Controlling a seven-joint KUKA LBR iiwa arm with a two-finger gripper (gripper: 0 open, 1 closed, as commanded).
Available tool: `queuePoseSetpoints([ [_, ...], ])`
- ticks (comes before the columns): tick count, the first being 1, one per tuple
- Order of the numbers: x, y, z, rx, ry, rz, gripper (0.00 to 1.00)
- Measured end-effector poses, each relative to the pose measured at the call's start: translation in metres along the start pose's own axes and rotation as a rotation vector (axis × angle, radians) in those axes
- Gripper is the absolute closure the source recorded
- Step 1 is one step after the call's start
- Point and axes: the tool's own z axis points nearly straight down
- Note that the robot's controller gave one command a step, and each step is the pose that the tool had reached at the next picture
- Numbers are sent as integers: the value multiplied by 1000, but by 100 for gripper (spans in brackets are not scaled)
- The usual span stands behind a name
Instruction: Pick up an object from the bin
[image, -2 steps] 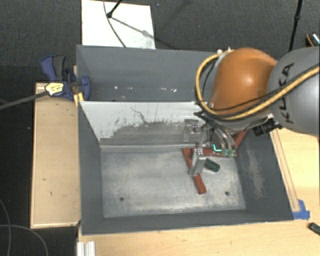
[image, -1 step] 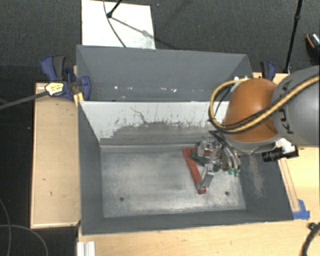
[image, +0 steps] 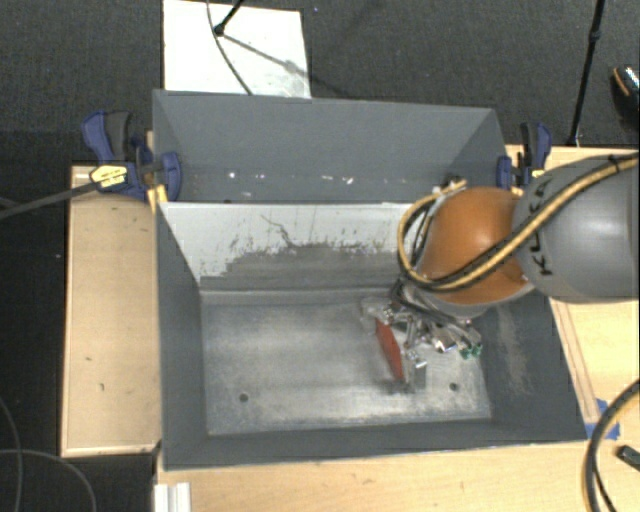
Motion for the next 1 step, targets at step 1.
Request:
queuePoseSetpoints([
  [1, -15, -53, 5, 1, -2, -89, 0],
])
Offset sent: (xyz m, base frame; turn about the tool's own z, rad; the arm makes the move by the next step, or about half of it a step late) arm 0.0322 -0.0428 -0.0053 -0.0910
